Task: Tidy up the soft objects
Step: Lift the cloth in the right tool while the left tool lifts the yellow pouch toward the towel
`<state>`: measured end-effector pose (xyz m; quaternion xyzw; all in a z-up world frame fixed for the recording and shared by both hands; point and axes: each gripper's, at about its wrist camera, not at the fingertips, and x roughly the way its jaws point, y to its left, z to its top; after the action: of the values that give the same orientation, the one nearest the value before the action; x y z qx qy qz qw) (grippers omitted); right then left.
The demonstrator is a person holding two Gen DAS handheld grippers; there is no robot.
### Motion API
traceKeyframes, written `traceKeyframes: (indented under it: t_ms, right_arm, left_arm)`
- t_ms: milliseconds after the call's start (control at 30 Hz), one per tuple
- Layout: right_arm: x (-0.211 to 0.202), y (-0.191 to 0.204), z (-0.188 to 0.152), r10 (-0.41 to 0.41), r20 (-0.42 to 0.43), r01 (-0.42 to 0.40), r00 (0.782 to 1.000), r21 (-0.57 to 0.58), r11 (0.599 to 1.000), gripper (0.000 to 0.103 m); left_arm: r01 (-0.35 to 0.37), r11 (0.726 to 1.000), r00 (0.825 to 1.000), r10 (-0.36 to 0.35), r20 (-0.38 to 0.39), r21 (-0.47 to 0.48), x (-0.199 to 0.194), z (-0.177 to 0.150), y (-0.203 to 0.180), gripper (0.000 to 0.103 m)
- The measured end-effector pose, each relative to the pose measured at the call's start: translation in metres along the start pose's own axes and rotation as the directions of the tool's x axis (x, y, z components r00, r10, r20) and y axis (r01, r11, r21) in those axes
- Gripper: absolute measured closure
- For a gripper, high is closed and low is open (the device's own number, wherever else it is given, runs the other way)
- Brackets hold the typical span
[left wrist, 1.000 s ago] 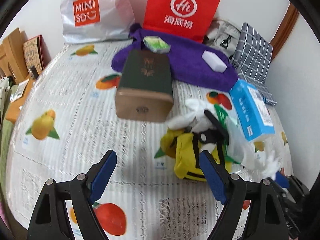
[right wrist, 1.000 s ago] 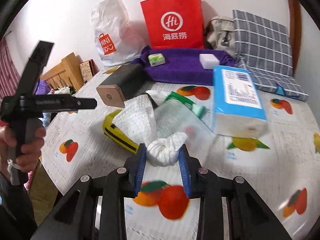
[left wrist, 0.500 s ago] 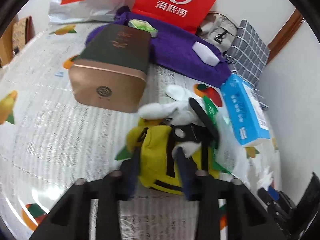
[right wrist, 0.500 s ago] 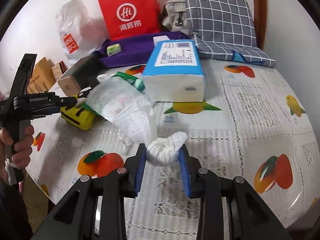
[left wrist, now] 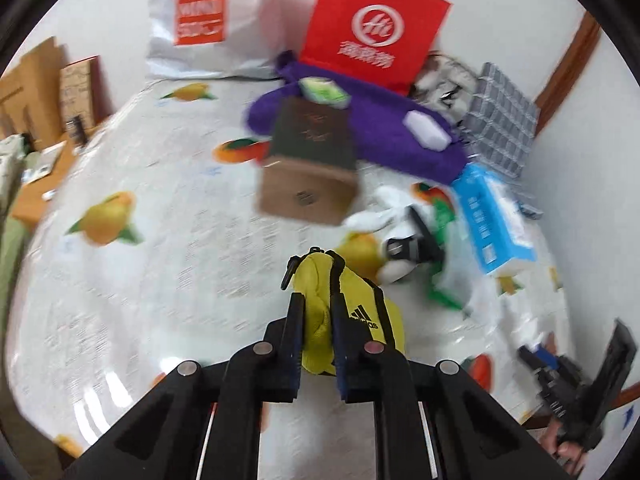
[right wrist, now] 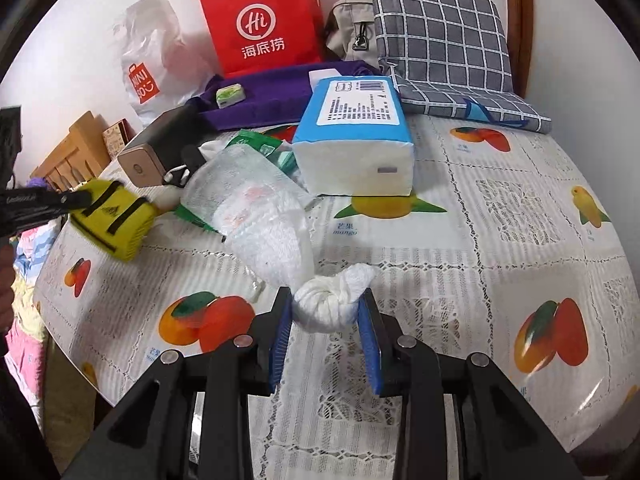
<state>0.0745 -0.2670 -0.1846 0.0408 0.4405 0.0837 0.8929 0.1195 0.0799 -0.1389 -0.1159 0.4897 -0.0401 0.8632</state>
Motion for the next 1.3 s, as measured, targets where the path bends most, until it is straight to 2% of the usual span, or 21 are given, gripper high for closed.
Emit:
traceKeyframes:
  t_ms: [67, 167, 233, 267, 300, 367, 467, 567, 667, 700, 767, 867, 1000, 1100, 1167, 1200, 1300]
  right_arm:
    - [-0.001, 0.0, -0.002, -0.002, -0.002, 0.002, 1.0, 0.001, 1.0, 0.071]
    - [-0.004, 0.0, -0.006, -0.008, -0.005, 0.008, 1.0, 0.004, 1.0, 0.07]
    - [-0.005, -0.002, -0.008, -0.011, -0.005, 0.011, 1.0, 0.012, 1.0, 0.07]
    - [-0.005, -0.003, -0.009, -0.013, -0.006, 0.013, 1.0, 0.016, 1.0, 0.07]
    - [-0.006, -0.005, -0.01, -0.016, -0.006, 0.016, 1.0, 0.022, 1.0, 0.07]
    - [-0.006, -0.008, -0.011, -0.019, -0.009, 0.019, 1.0, 0.031, 0.999, 0.07]
    - [-0.007, -0.012, -0.012, -0.025, -0.01, 0.025, 1.0, 0.04, 0.999, 0.07]
    - [-0.006, -0.016, -0.014, -0.025, -0.01, 0.026, 1.0, 0.051, 0.998, 0.069]
    - [-0.005, -0.021, -0.016, -0.027, -0.016, 0.028, 1.0, 0.062, 0.998, 0.069]
    - [-0.004, -0.022, -0.017, -0.027, -0.018, 0.028, 0.999, 0.066, 0.997, 0.069]
    - [-0.003, -0.024, -0.018, -0.033, -0.023, 0.034, 0.999, 0.071, 0.997, 0.069]
    - [0.0, -0.027, -0.018, -0.039, -0.024, 0.04, 0.999, 0.076, 0.996, 0.069]
    - [0.008, -0.03, -0.016, -0.065, -0.029, 0.067, 0.997, 0.078, 0.995, 0.067]
    - [0.009, -0.024, -0.015, -0.077, -0.025, 0.078, 0.997, 0.028, 0.997, 0.05]
    - [0.01, -0.021, -0.015, -0.1, -0.011, 0.1, 0.995, 0.003, 0.995, 0.048]
    - [0.011, -0.021, -0.015, -0.103, -0.008, 0.103, 0.995, 0.002, 0.995, 0.049]
    - [0.015, -0.02, -0.013, -0.108, -0.014, 0.108, 0.994, -0.005, 0.994, 0.071]
  left_arm:
    - [-0.057, 0.998, 0.998, 0.056, -0.037, -0.031, 0.002, -0.01, 0.015, 0.09]
    - [-0.048, 0.997, 0.996, 0.043, -0.079, -0.064, 0.005, -0.021, 0.032, 0.087]
    - [-0.047, 0.996, 0.995, 0.04, -0.089, -0.081, 0.007, -0.026, 0.038, 0.076]
    - [-0.056, 0.995, 0.995, 0.049, -0.088, -0.085, 0.007, -0.027, 0.039, 0.064]
    - [-0.061, 0.995, 0.995, 0.054, -0.084, -0.082, 0.006, -0.028, 0.038, 0.047]
    - [-0.057, 0.997, 0.997, 0.053, -0.061, -0.06, 0.003, -0.028, 0.033, 0.029]
    - [-0.053, 0.998, 0.998, 0.053, -0.045, -0.015, 0.005, -0.026, 0.021, 0.024]
    - [-0.092, 0.995, 0.994, 0.091, -0.053, -0.025, 0.013, -0.026, 0.018, 0.024]
    - [-0.118, 0.99, 0.991, 0.113, -0.069, -0.073, 0.024, -0.028, 0.026, 0.025]
    - [-0.117, 0.989, 0.991, 0.112, -0.067, -0.086, 0.026, -0.029, 0.027, 0.04]
    - [-0.059, 0.993, 0.997, 0.053, -0.061, -0.104, 0.03, -0.032, 0.027, 0.063]
    - [-0.061, 0.996, 0.997, 0.057, -0.055, -0.063, 0.034, -0.031, 0.018, 0.077]
    - [-0.039, 0.997, 0.998, 0.036, -0.052, -0.063, 0.036, -0.028, 0.014, 0.079]
    - [-0.03, 0.998, 0.998, 0.027, -0.05, -0.064, 0.038, -0.025, 0.012, 0.079]
    - [-0.018, 0.998, 0.999, 0.015, -0.051, -0.067, 0.039, -0.023, 0.012, 0.079]
    - [-0.012, 0.998, 0.999, 0.008, -0.053, -0.067, 0.039, -0.023, 0.012, 0.079]
    - [0.044, 0.996, 0.996, -0.049, -0.071, -0.075, 0.04, -0.022, 0.012, 0.081]
